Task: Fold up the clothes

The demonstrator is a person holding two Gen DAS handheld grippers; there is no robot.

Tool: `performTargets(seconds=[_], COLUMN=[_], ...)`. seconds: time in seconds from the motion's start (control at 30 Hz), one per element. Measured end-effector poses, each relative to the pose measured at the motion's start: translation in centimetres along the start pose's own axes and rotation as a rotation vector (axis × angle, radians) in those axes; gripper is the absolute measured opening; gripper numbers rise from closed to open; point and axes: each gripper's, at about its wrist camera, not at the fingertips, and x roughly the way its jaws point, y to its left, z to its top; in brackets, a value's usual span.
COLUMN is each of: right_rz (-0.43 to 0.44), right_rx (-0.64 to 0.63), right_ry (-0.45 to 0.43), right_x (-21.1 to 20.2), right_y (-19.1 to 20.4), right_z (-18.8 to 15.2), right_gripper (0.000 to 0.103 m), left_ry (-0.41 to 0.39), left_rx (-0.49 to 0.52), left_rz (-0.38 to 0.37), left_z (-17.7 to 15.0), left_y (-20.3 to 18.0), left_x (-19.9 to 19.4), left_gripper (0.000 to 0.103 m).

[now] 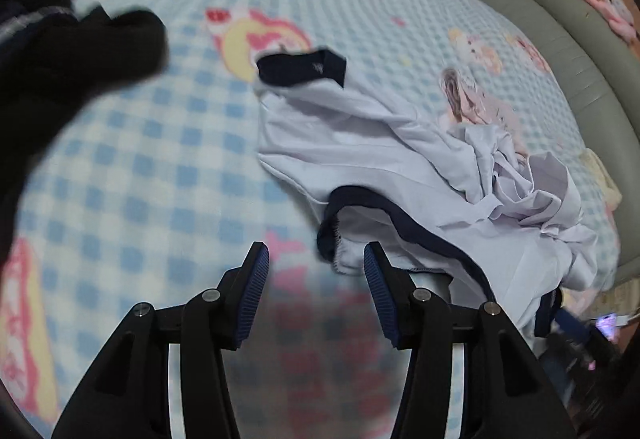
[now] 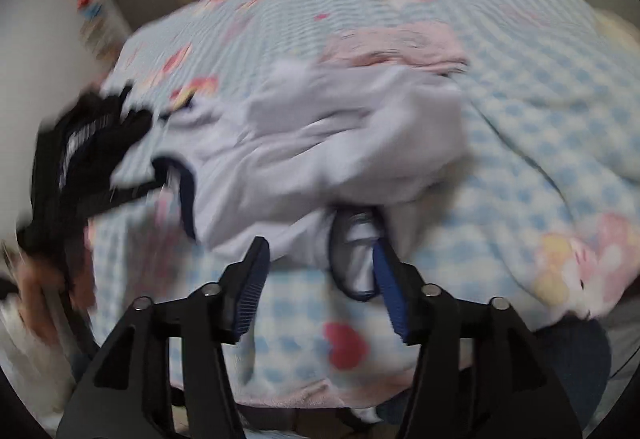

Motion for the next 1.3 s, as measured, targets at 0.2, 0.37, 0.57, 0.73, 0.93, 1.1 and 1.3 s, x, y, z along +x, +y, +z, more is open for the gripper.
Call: performTargets(seconds=[0.2,0.37,0.57,0.73,0.93,1.1,1.3], right_rz=[0.004,0.007,-0.005,-0.062,-0.020,0.046,0.093], right_rx=[-0.044,-0.080,-0.118,-0.164,-0.192,-0.184,-0.028], right_ry=[0.005,0.010,-0.196,-0.307,-0.092,0.068,0.073], right_x=[2.2,4.0,-3.0,-8.5,-4.6,-2.0,-2.8], right_y=[2.8,5.1,6.3,6.7,6.0,5.0,2.2], right_z=[1.1,1.9,4.3,3.7,-0.6,-4.2,-5.1], right_gripper=[0.078,0.008,0.008,0.015,0.022,0.037,0.047], left_ry=[-0.057,-0.202,-0.381,-0.281,0.058,0.012,0.113], left_rx=[0.069,0.089,0.171,0.213,0.093,-0.063,-0.225], left_rz=[0.027,-0.003,-0.074,-0.092,-0.159,-0.260,-0.244], left_z=[0.6,0.4,-1.8,-6.1,-10.7,-10.7,-10.5], left_y=[-1.3,-1.0,-2.9,-3.5,0.4,4.7,7.8], left_x=[-0.7,-7.8,-19.2,-19.3,-11.2,-12.1,-8.9], left_gripper=[0.004,0.003,0.003,0.003,0.008,0.032,0.050])
